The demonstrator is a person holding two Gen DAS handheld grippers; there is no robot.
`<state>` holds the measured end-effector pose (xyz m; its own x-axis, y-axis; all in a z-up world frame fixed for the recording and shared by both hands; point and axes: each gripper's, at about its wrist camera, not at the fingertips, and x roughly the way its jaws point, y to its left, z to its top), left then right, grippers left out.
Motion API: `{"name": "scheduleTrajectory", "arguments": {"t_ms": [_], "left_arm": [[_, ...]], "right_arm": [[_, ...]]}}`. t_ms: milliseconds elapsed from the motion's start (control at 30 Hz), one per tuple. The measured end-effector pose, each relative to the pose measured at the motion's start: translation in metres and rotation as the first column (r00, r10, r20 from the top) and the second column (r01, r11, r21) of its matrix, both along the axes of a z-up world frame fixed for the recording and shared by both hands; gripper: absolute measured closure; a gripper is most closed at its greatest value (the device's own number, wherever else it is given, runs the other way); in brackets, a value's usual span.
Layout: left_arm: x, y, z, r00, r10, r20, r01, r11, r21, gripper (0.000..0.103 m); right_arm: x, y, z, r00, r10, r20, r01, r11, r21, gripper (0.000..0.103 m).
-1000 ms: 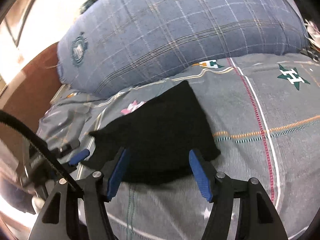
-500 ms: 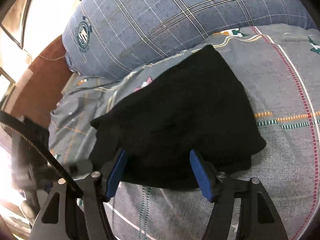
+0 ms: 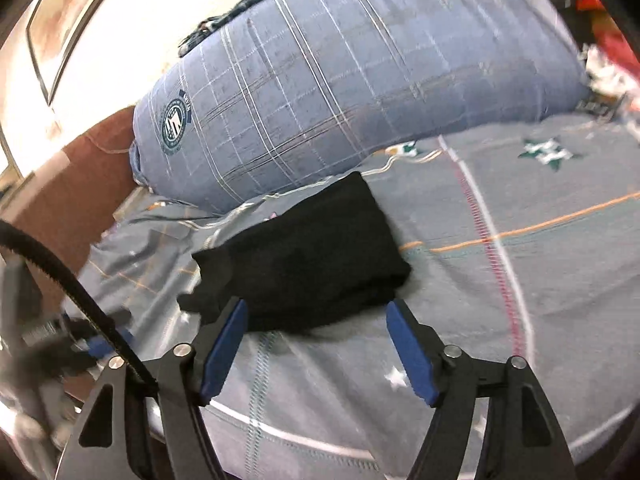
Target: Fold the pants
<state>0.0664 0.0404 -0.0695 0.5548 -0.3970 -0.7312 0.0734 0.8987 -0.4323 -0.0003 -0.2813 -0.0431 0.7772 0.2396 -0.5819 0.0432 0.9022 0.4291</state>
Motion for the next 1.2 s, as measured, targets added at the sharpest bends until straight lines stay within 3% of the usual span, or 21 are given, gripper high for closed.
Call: {"name": "scheduleTrajectory", "arguments": {"t_ms": [233, 400, 467, 567, 700, 933, 1200], "left_arm": [[-0.027, -0.017, 0.021, 0.989, 0.021, 0.147, -0.041, 0.990, 0.136, 0.035], [-0.042, -0.016, 0.030, 0.958, 0.092, 0.270, -0.161, 0.956, 0.245, 0.027], [-0.048, -0.016, 0.034, 0.939, 0.120, 0.322, -0.215, 0.936, 0.277, 0.021], [-0.056, -0.013, 0.040, 0.910, 0.158, 0.384, -0.281, 0.915, 0.290, 0.002], [-0.056, -0.010, 0.042, 0.918, 0.177, 0.354, -0.275, 0.929, 0.247, 0.000], [-0.059, -0.038, 0.025, 0.952, 0.100, 0.290, -0.196, 0.926, 0.322, 0.000], [-0.070, -0.061, 0.024, 0.951, 0.015, 0.309, -0.135, 0.919, 0.370, 0.000]], "right_arm": [[-0.020, 0.032, -0.001, 0.999, 0.053, 0.004, -0.052, 0.990, -0.130, 0.024], [-0.028, 0.041, 0.002, 0.999, 0.049, 0.019, -0.044, 0.981, -0.188, 0.021], [-0.030, 0.040, 0.001, 0.999, 0.038, 0.015, -0.034, 0.980, -0.196, 0.021], [-0.031, 0.038, -0.003, 1.000, 0.014, -0.009, -0.016, 0.980, -0.197, 0.020], [-0.032, 0.038, -0.007, 0.999, 0.001, -0.041, -0.008, 0.982, -0.190, 0.020], [-0.043, 0.044, -0.004, 1.000, 0.015, -0.020, -0.019, 0.971, -0.240, 0.017], [-0.043, 0.032, -0.010, 0.999, -0.024, -0.046, 0.014, 0.979, -0.203, 0.017]]}}
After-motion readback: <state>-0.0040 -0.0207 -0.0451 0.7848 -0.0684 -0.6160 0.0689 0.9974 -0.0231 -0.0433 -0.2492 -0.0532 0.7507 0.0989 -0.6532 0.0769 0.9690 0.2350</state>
